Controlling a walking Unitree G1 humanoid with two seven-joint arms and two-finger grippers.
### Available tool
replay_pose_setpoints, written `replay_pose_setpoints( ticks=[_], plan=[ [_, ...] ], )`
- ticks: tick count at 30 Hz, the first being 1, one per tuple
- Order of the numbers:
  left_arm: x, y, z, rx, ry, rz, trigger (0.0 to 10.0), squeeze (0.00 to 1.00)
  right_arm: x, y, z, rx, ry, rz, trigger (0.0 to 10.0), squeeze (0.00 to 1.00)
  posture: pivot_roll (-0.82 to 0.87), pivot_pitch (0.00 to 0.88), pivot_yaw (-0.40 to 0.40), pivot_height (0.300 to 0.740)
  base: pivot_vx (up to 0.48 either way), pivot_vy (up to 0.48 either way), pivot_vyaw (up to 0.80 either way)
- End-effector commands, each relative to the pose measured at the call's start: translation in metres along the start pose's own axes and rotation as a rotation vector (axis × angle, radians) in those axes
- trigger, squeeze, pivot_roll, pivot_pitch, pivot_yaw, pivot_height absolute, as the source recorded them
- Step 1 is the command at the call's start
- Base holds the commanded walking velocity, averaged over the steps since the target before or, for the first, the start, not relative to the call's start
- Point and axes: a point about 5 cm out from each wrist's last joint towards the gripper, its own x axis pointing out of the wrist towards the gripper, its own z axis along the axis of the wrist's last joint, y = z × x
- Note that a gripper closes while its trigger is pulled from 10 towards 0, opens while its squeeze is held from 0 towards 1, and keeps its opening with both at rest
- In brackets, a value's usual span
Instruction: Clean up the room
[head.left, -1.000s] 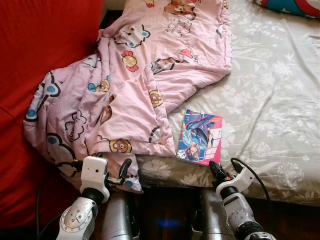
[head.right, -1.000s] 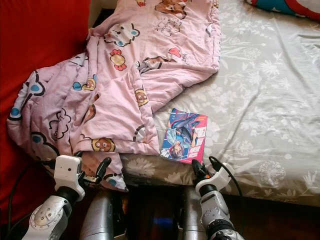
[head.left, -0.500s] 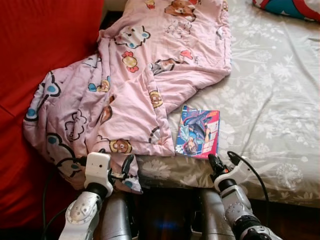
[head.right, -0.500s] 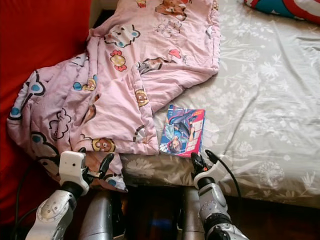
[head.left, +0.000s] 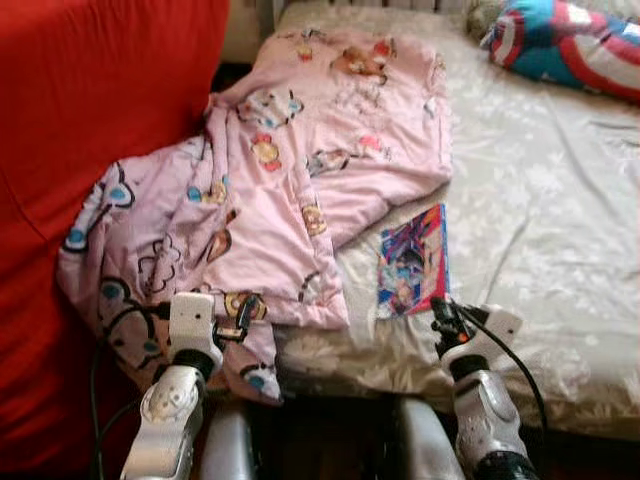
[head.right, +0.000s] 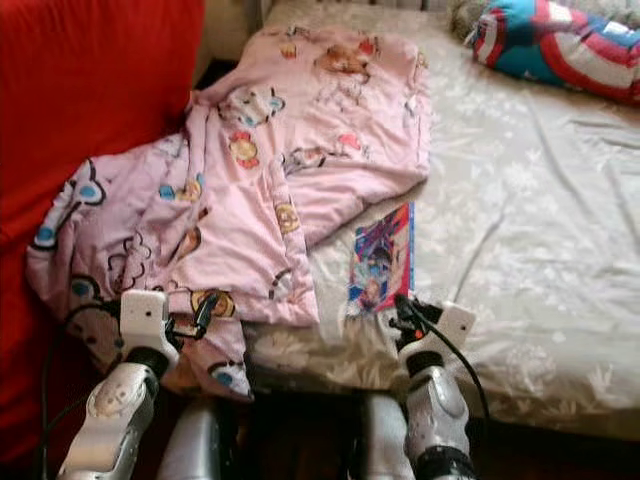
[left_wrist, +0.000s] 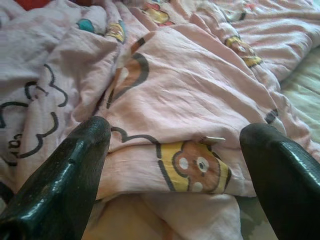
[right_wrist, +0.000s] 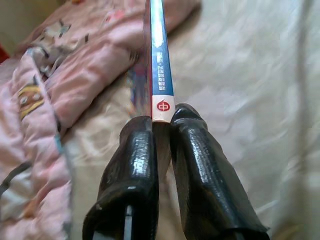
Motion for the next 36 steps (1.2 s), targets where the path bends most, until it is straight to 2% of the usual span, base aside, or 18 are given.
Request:
replay_pose_setpoints(
  ticks=[1, 8, 11, 14, 17, 19, 24, 33, 36],
  plan=[
    [0.002, 0.001, -0.005, -0.008, 0.01, 0.023, 10.0, 0.0, 0.004, 0.004, 0.019, -0.123, -0.078, 0.027, 10.0, 0.0, -0.01, 0.058, -0.048, 0.583, 0.0, 0.0, 0.0],
    [0.005, -0.002, -0.007, -0.013, -0.004, 0.021, 10.0, 0.0, 0.002, 0.01, 0.033, -0.174, -0.12, 0.064, 10.0, 0.0, -0.04, 0.035, -0.056, 0.583, 0.0, 0.0, 0.0],
    [0.007, -0.004, -0.008, -0.015, -0.007, 0.02, 10.0, 0.0, 0.001, 0.007, 0.031, -0.207, -0.102, 0.026, 10.0, 0.0, -0.04, 0.033, -0.057, 0.583, 0.0, 0.0, 0.0],
    [0.008, -0.006, -0.007, -0.017, -0.016, 0.017, 10.0, 0.0, 0.001, 0.002, 0.03, -0.113, -0.112, -0.045, 10.0, 0.0, -0.03, 0.032, -0.06, 0.607, 0.0, 0.0, 0.0],
    [0.009, -0.007, -0.007, -0.017, -0.019, 0.014, 10.0, 0.0, 0.003, 0.004, 0.03, -0.076, -0.115, -0.059, 10.0, 0.0, -0.03, 0.034, -0.059, 0.622, 0.0, 0.0, 0.0],
    [0.009, -0.006, -0.009, -0.019, -0.019, 0.015, 10.0, 0.0, 0.003, 0.012, 0.029, -0.143, -0.102, -0.019, 10.0, 0.0, -0.03, 0.034, -0.059, 0.637, 0.0, 0.0, 0.0],
    [0.008, -0.004, -0.014, -0.038, -0.005, 0.029, 10.0, 0.0, 0.002, 0.019, 0.028, -0.178, -0.095, 0.024, 10.0, 0.0, -0.04, 0.03, -0.058, 0.667, 0.0, 0.0, 0.0],
    [0.009, -0.001, -0.022, -0.062, 0.025, 0.05, 10.0, 0.0, 0.0, 0.014, 0.029, -0.174, -0.096, 0.003, 10.0, 0.0, -0.05, 0.016, -0.062, 0.717, 0.0, 0.0, 0.0],
    [0.007, 0.003, -0.032, -0.079, 0.06, 0.072, 10.0, 0.0, 0.0, 0.015, 0.028, -0.172, -0.091, 0.011, 10.0, 0.0, -0.05, 0.006, -0.064, 0.737, 0.0, 0.0, 0.0]
  ],
)
